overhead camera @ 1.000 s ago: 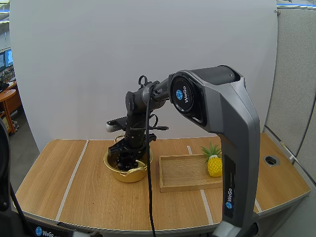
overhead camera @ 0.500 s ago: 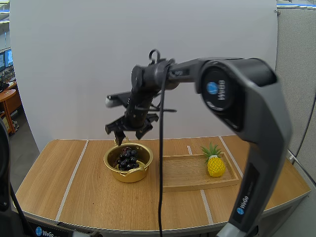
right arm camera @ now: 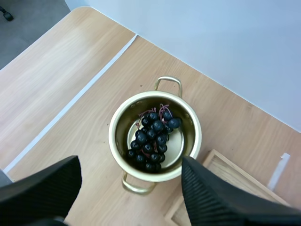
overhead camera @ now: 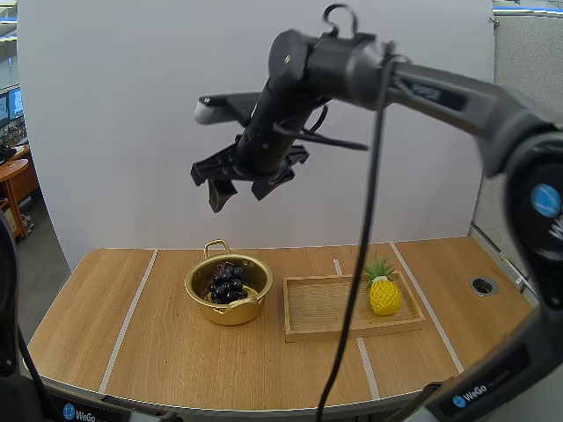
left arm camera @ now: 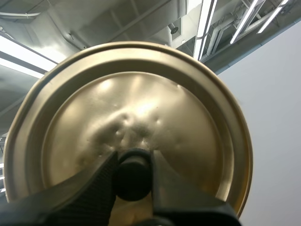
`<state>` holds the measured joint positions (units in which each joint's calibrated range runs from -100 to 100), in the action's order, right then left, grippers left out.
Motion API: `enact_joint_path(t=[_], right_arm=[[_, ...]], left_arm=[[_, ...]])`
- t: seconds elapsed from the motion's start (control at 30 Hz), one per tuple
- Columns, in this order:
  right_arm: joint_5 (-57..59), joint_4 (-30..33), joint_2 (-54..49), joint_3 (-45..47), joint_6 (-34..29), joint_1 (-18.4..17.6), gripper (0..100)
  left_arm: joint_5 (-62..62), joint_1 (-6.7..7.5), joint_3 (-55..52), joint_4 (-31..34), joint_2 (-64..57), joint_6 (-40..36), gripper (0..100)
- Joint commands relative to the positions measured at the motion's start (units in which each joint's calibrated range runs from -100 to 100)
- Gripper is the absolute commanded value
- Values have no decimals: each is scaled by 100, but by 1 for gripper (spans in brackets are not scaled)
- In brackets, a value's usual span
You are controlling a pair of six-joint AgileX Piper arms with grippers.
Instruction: Open the pot, put the grape inside, and close it
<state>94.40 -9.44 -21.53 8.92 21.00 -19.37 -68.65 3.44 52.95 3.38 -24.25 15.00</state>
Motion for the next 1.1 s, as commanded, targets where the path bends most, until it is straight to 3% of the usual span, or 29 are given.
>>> enact_joint_path(t=[0.0, 0.7, 0.9, 0.93, 0.97, 1.0, 1.07], right_arm=[[560, 180, -1000, -2, -60, 22, 100], [560, 632, -3976, 1938, -325, 22, 100], [560, 1038, -4470, 2273, -536, 22, 100], [560, 1038, -4533, 2314, -570, 22, 94], [560, 1038, -4589, 2376, -616, 22, 77], [560, 1038, -4647, 2454, -636, 22, 58], [560, 1038, -4754, 2596, -646, 22, 9]], left_arm=[[235, 10, 21, 94, -19, -30, 0], [235, 10, 21, 94, -19, -30, 0], [235, 10, 21, 94, -19, -30, 0], [235, 10, 21, 94, -19, -30, 0], [235, 10, 21, 94, -19, -30, 0], [235, 10, 21, 94, -19, -30, 0], [235, 10, 21, 94, -19, -30, 0]])
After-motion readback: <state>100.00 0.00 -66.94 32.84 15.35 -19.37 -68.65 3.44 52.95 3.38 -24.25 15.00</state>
